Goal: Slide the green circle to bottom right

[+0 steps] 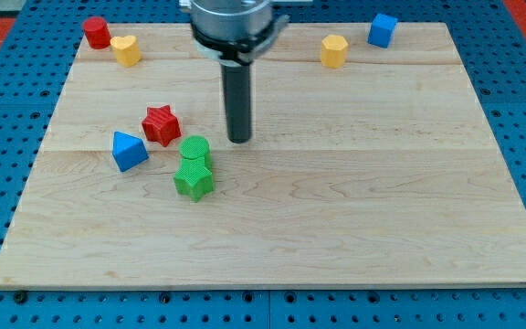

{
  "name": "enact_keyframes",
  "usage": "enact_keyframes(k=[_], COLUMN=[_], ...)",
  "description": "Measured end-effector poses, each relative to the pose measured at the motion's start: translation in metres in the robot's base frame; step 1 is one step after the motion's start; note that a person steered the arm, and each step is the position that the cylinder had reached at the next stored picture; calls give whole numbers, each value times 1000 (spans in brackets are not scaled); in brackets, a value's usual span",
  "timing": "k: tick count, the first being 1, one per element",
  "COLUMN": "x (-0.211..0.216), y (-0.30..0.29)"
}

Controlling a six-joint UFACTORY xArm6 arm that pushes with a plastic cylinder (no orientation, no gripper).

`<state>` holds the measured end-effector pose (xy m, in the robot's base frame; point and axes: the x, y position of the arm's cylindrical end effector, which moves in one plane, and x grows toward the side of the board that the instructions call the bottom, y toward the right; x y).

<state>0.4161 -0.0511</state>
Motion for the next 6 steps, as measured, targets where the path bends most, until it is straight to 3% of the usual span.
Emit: enact_keyframes(k=[1,2,3,5,6], x=[-2,24,44,52,40], y=[-55,-73,-34,99,120])
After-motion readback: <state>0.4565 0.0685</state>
